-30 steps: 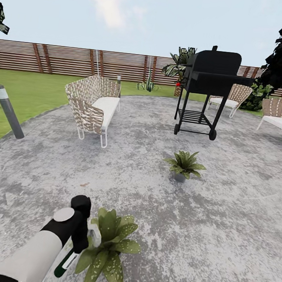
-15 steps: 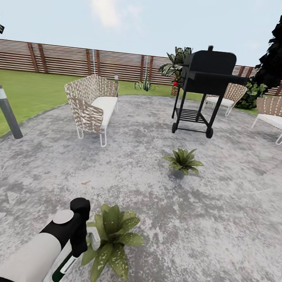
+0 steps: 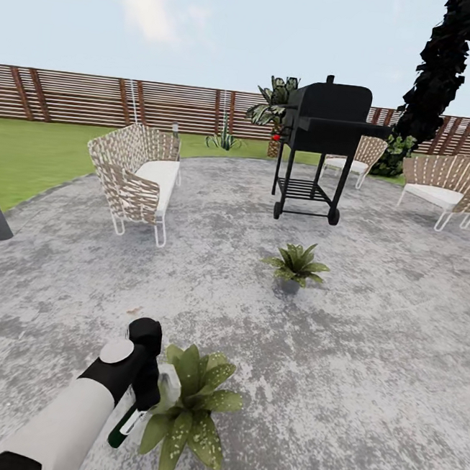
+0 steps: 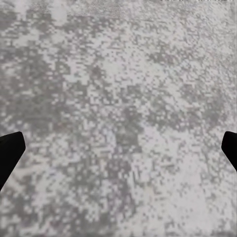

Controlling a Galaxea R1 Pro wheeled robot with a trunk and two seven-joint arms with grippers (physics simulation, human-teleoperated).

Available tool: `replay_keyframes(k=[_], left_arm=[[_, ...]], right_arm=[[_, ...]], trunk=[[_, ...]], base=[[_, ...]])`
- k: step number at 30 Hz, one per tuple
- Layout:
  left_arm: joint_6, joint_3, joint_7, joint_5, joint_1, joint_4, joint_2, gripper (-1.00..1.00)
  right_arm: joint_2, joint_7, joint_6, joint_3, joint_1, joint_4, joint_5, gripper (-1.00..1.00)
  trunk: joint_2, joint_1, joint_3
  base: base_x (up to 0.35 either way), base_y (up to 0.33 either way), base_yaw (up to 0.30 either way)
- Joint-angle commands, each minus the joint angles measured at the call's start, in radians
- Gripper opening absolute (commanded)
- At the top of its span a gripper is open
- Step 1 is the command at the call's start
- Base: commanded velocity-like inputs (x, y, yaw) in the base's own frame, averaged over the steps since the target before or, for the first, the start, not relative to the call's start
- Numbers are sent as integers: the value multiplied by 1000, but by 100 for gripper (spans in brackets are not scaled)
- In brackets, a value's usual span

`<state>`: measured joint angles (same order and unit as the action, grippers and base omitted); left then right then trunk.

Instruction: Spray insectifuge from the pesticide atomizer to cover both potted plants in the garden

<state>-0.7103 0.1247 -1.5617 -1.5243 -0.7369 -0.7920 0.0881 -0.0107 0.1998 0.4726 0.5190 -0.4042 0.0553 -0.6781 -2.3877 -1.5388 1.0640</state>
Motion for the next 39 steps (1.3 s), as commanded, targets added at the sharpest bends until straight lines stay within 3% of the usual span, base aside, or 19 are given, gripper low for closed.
replay_keyframes(k=[1, 15, 20, 22, 25, 27, 33, 39], left_arm=[[-11, 1, -9, -9, -10, -1, 1, -100], [-64, -12, -9, -1, -10, -5, 7, -100], [-66, -14, -9, -2, -11, -104, 30, -100], [-66, -30, -9, -2, -12, -134, 26, -100], [-64, -129, -9, -3, -10, -147, 19, -100], [-61, -161, 35, -2, -5, -143, 14, -100], [-59, -173, 61, -1, 6, -137, 18, -100], [-63, -165, 55, 1, 5, -151, 60, -100]], right_arm=[[0, 6, 3, 6, -1, -1, -11, 100], [-1, 6, 3, 6, -1, -3, -11, 100], [0, 6, 3, 6, -1, -3, -11, 100], [0, 6, 3, 6, -1, -3, -11, 100], [0, 6, 3, 6, -1, -4, -11, 100], [0, 6, 3, 6, -1, -4, -11, 100], [0, 6, 3, 6, -1, -5, -11, 100], [0, 6, 3, 6, -1, -6, -11, 100]], trunk=[[0, 0, 1], [0, 0, 1], [0, 0, 1], [0, 0, 1], [0, 0, 1], [0, 0, 1], [0, 0, 1], [0, 0, 1]], base=[[0, 0, 0], [0, 0, 0], [0, 0, 0], [0, 0, 0], [0, 0, 0], [0, 0, 0], [0, 0, 0], [0, 0, 0]])
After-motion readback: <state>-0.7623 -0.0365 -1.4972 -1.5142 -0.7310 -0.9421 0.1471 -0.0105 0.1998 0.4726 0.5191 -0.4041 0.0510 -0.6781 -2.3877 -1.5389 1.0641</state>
